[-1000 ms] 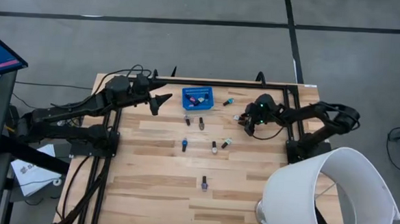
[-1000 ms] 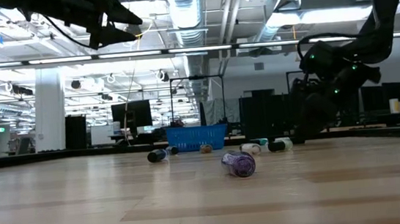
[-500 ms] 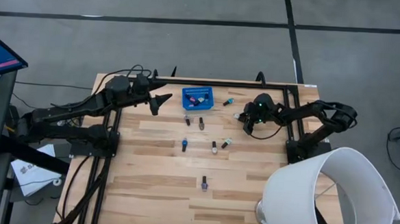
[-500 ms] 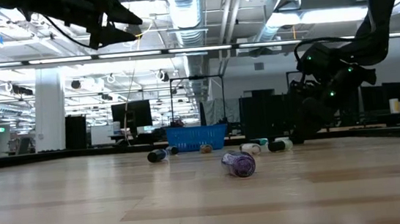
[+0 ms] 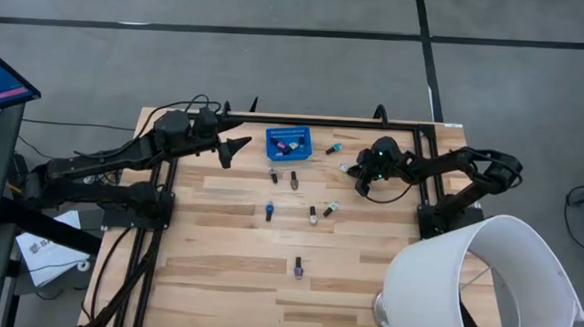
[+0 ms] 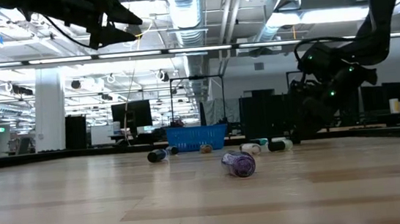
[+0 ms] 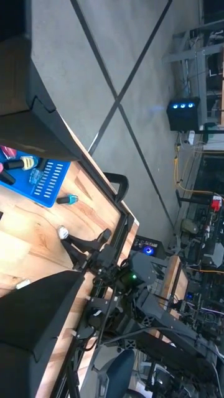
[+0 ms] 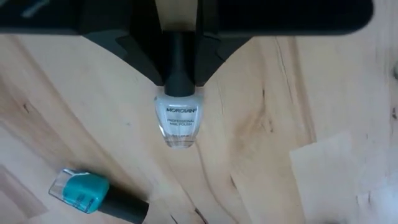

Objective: Pick & Place Nail Polish
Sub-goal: Put the top white nail polish bottle into the blue basket

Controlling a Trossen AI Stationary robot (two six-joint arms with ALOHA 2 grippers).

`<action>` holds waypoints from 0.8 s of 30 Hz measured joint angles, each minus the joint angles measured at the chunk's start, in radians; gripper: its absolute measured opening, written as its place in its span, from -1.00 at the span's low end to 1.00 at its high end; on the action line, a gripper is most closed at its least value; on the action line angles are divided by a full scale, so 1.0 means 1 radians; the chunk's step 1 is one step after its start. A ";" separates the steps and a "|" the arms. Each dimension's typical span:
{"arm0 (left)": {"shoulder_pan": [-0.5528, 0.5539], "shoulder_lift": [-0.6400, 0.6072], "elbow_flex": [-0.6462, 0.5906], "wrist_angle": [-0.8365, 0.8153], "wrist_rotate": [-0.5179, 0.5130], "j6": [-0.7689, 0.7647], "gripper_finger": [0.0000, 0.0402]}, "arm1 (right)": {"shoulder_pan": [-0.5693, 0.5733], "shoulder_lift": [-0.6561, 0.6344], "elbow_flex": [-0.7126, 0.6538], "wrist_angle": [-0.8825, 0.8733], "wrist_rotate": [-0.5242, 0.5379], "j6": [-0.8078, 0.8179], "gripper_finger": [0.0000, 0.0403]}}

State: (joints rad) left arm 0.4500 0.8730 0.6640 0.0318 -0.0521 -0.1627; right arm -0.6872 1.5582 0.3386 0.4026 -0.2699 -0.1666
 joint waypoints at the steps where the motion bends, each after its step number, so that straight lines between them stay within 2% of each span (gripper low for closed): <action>1: 0.000 0.000 0.000 0.000 0.000 0.000 0.48 | 0.000 -0.010 0.000 0.001 0.000 0.014 -0.74; 9: 0.000 0.000 0.000 -0.002 0.000 0.000 0.48 | 0.024 -0.144 0.001 0.039 -0.006 0.076 -0.74; 13: 0.000 0.000 0.000 -0.002 0.000 0.000 0.48 | 0.076 -0.169 0.055 0.047 0.024 0.065 -0.74; 24: 0.000 0.000 0.000 -0.002 0.000 0.000 0.48 | 0.163 0.031 0.392 0.051 0.040 0.025 -0.74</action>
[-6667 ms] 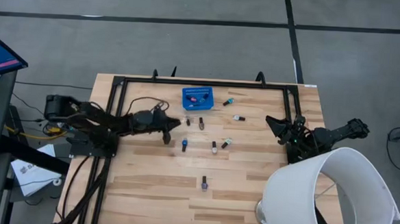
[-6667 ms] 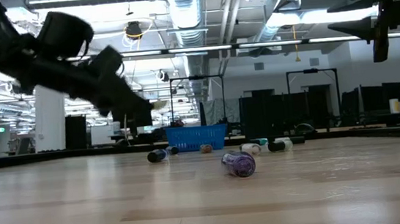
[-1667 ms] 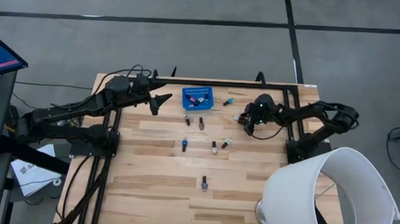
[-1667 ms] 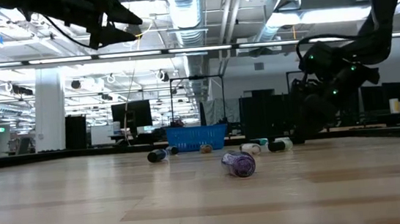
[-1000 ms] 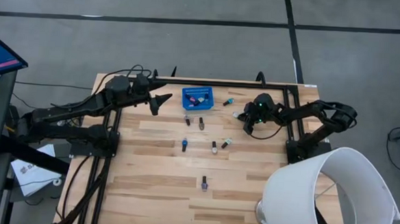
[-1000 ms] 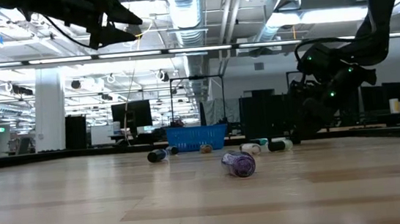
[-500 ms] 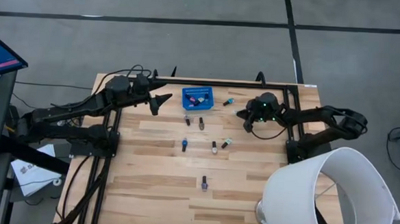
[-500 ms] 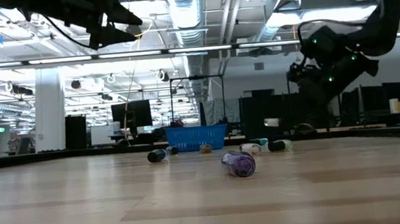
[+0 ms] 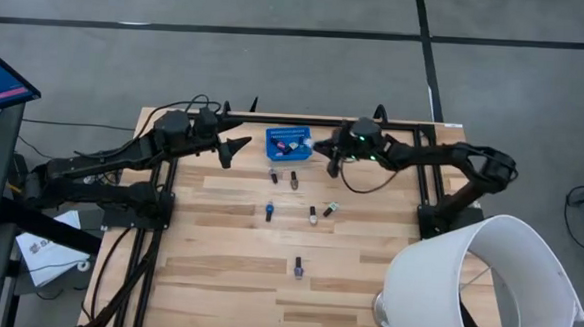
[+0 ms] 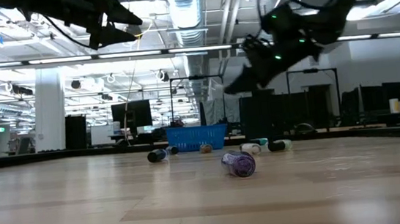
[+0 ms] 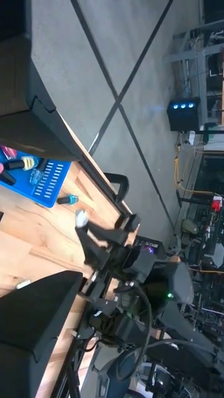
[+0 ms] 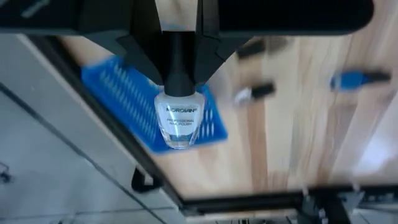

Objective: Pick & Place Nail Polish
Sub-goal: Put the top white nail polish bottle into the blue basket

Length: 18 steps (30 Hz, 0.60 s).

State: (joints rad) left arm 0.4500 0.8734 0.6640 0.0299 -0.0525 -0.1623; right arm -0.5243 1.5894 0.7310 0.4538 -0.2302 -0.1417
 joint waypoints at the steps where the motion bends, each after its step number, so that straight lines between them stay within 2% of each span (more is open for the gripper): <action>1: 0.000 0.000 0.000 0.000 0.000 0.000 0.48 | 0.003 0.024 0.034 0.000 0.000 0.000 -0.74; 9: 0.000 0.000 0.000 0.000 0.000 0.000 0.48 | 0.014 0.233 0.297 -0.028 0.000 0.050 -0.74; 14: 0.000 0.000 0.000 -0.001 0.000 0.000 0.48 | 0.036 0.359 0.458 -0.148 0.001 0.074 -0.74; 18: 0.000 0.000 0.000 -0.001 0.000 0.000 0.48 | 0.058 0.384 0.531 -0.306 0.080 0.038 -0.74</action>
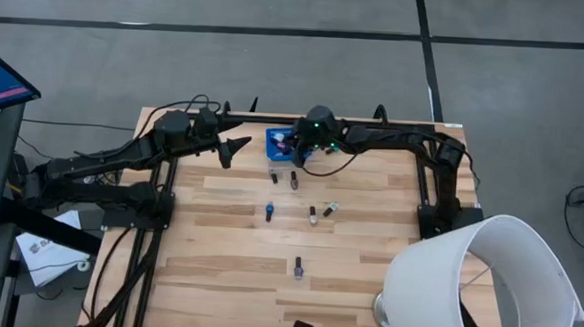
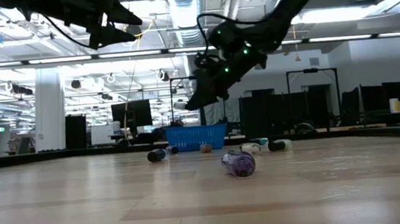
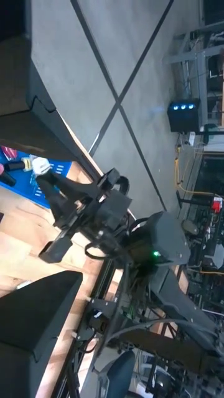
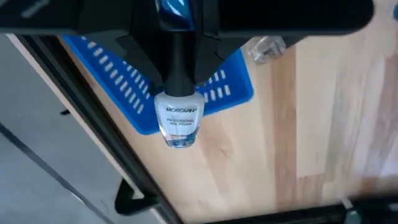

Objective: Pick & Place Nail Polish
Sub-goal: Put the top white nail polish bottle into the blue basket

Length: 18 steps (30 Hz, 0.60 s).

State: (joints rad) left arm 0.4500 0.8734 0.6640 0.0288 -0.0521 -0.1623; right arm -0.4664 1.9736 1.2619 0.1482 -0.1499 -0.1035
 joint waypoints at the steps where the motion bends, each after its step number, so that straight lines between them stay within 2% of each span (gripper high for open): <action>1: 0.000 0.000 0.000 0.000 0.000 0.000 0.48 | 0.000 -0.003 0.005 -0.004 0.012 0.000 -0.74; 9: 0.000 0.000 0.000 0.000 0.000 0.000 0.48 | -0.004 -0.015 0.014 -0.131 0.093 0.055 -0.73; 14: 0.000 0.000 0.000 0.000 0.000 0.000 0.48 | -0.014 -0.005 0.012 -0.254 0.099 0.042 -0.72; 18: 0.000 0.000 0.000 0.000 0.000 0.000 0.48 | -0.025 -0.004 0.012 -0.282 0.100 0.041 -0.72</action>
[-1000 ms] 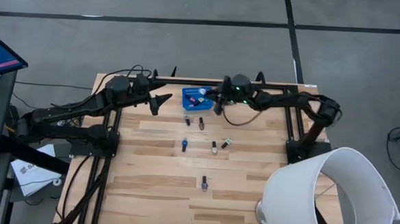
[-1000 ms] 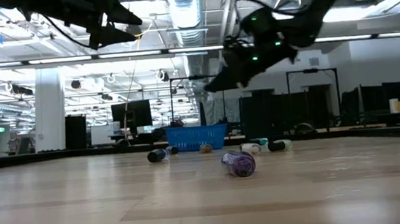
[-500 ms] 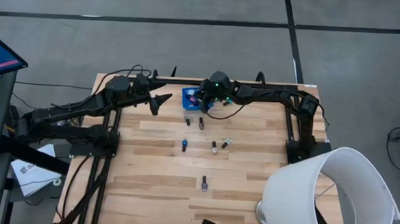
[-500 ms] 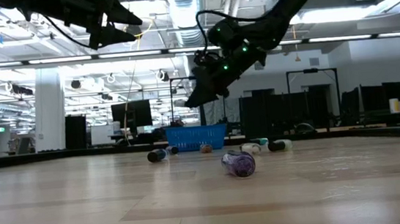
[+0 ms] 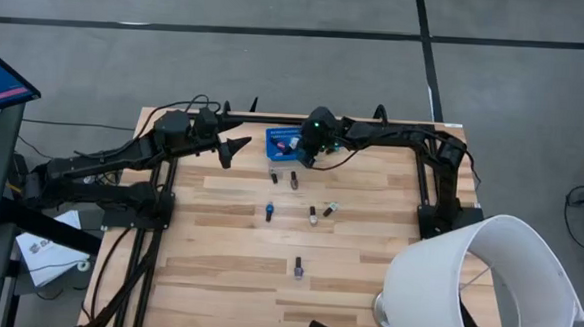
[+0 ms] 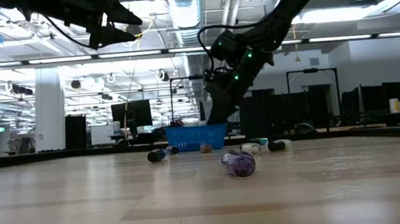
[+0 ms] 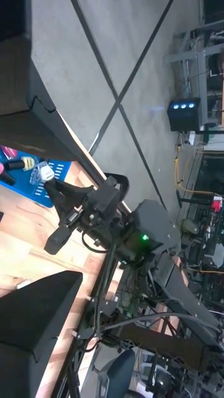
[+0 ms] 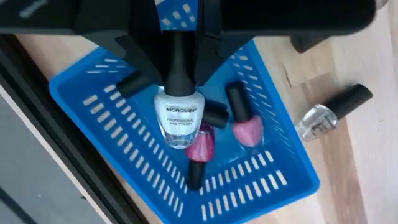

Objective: Pick & Place Nail Polish
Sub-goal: Put the top white nail polish bottle into the blue basket, then put the light blue nail polish bottle into the blue basket

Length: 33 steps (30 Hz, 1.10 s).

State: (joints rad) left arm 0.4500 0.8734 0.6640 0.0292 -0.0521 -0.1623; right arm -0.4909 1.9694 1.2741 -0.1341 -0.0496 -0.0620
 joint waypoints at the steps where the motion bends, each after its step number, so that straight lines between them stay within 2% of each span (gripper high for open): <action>1: 0.000 0.000 0.000 0.000 0.000 0.000 0.48 | -0.002 0.000 0.000 -0.003 -0.001 0.000 -0.72; 10: 0.000 0.000 0.000 0.000 0.000 0.000 0.48 | -0.003 0.000 0.000 -0.036 -0.001 0.002 -0.71; 20: 0.000 0.000 0.000 0.000 0.000 0.000 0.48 | -0.004 0.000 0.000 -0.039 -0.001 0.011 -0.50; 27: 0.000 0.000 0.000 0.000 0.000 0.000 0.48 | -0.008 -0.014 0.000 -0.028 -0.005 0.010 -0.26; 33: 0.000 0.000 0.000 0.000 0.000 0.000 0.48 | -0.060 -0.118 0.000 -0.033 -0.070 -0.026 0.05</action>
State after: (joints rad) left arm 0.4500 0.8734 0.6640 0.0292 -0.0521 -0.1623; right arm -0.5509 1.8516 1.2743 -0.1673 -0.1191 -0.0880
